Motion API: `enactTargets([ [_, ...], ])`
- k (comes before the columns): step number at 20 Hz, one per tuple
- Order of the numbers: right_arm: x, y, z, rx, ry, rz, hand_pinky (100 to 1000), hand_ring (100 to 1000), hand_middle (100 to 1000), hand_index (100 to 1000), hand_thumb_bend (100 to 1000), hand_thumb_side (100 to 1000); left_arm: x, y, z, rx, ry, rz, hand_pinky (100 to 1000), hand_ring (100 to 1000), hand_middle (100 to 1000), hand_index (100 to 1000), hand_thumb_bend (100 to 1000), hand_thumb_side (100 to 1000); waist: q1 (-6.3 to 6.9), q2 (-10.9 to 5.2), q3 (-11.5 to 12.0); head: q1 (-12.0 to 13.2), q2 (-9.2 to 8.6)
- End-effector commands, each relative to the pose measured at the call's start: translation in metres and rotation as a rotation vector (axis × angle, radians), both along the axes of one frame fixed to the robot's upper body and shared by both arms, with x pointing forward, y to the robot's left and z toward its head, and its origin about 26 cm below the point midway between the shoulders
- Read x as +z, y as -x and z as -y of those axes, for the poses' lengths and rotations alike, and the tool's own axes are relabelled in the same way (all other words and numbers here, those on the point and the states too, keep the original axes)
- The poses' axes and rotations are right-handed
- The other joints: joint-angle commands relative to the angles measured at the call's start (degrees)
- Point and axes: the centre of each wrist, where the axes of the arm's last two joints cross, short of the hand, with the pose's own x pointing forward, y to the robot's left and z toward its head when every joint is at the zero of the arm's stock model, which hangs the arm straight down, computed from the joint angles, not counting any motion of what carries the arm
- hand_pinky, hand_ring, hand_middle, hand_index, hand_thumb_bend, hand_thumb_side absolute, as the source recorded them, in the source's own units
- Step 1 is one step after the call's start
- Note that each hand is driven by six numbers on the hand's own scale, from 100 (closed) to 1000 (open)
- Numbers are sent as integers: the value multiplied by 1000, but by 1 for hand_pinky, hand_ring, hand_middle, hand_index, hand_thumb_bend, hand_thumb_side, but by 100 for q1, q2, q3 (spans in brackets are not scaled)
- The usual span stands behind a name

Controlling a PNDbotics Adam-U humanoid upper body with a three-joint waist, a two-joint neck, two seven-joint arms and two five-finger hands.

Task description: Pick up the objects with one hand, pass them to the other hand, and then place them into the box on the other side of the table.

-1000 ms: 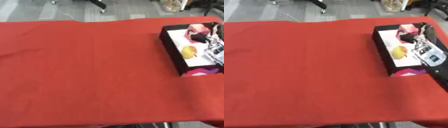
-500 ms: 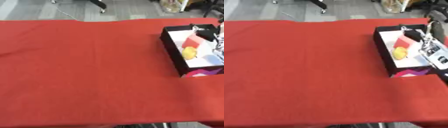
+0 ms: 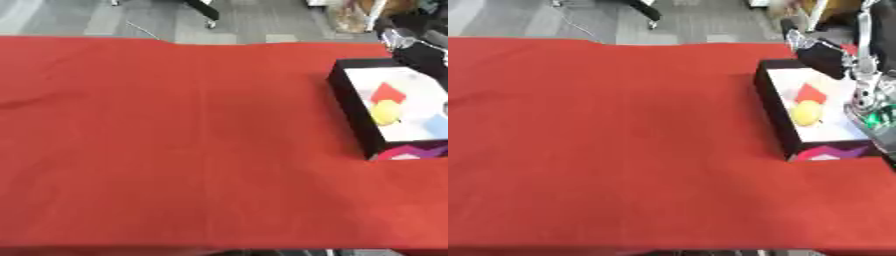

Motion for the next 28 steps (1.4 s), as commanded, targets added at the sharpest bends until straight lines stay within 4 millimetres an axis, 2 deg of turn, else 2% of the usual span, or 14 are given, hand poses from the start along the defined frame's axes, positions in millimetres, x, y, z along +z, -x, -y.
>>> enactTargets([
  [1, 7, 1, -17, 104, 135, 75, 857, 911, 872, 955, 462, 519, 0, 1, -1, 4, 10, -18, 720, 684, 554, 689, 100, 737, -1, -93, -43, 163, -15],
  [4, -9, 0, -43, 226, 135, 70, 846, 915, 861, 955, 437, 518, -11, 2, 4, -3, 22, -60, 719, 685, 555, 688, 100, 761, -4, -116, -102, 302, -15],
  [7, -28, 2, -74, 359, 63, 48, 815, 932, 836, 957, 400, 514, -22, 3, 10, -16, 38, -98, 720, 688, 556, 688, 100, 783, 4, -121, -145, 501, -15],
  [14, -78, 24, -126, 467, -322, -17, 724, 951, 764, 965, 353, 511, -37, 10, 20, 13, 46, -111, 722, 694, 560, 690, 100, 785, 38, -184, -323, 754, -15],
  [17, -92, 33, -135, 464, -434, -39, 699, 949, 741, 958, 330, 507, -43, 12, 21, 35, 44, -113, 723, 698, 562, 691, 100, 783, 49, -186, -380, 739, -15],
  [21, -102, 39, -136, 422, -497, -43, 686, 944, 728, 951, 313, 501, -50, 16, 21, 71, 20, -107, 724, 700, 560, 691, 100, 783, 85, -178, -422, 694, -15],
  [28, -129, 36, -137, 335, -557, -55, 672, 944, 714, 950, 296, 504, -63, 20, 19, 127, -33, -98, 723, 704, 561, 699, 100, 786, 173, -167, -599, 590, -15],
])
